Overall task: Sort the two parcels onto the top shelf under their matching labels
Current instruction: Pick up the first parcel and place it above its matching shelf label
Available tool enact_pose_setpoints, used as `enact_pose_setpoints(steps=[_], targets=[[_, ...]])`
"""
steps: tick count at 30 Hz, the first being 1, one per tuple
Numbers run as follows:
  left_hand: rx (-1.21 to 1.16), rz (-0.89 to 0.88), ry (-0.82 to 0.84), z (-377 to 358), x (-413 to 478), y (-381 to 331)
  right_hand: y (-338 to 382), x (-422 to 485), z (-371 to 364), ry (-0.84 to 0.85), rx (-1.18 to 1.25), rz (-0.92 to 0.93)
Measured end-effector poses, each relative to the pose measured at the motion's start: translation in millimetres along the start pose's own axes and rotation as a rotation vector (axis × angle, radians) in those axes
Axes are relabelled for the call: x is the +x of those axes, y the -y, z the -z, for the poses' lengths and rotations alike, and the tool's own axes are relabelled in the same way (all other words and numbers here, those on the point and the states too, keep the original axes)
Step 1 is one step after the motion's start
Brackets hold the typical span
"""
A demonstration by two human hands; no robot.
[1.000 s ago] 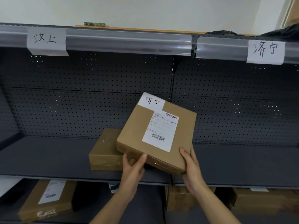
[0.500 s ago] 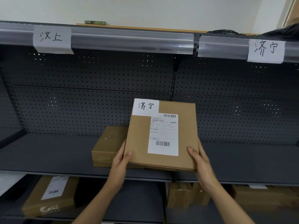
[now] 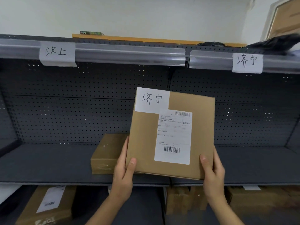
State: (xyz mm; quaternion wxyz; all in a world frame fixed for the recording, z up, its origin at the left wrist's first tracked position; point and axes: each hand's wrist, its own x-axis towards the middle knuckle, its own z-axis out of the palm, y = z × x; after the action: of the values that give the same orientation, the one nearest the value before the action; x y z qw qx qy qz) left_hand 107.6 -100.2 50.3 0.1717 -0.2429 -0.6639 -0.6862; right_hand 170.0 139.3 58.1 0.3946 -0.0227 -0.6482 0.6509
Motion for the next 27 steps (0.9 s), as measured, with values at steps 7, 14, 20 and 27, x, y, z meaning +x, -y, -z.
enact_pose_setpoints(steps=[7,14,20,27], targets=[[-0.093,-0.194,0.073,-23,7,-52,53,-3,29,-0.147,0.004,0.160],[-0.224,-0.247,0.146,-58,41,-109,129,20,55,-0.224,-0.006,0.224],[-0.169,-0.273,0.178,-90,103,-172,192,88,67,-0.251,-0.035,0.203],[-0.058,-0.210,0.131,-127,182,-240,263,180,67,-0.082,-0.106,0.169]])
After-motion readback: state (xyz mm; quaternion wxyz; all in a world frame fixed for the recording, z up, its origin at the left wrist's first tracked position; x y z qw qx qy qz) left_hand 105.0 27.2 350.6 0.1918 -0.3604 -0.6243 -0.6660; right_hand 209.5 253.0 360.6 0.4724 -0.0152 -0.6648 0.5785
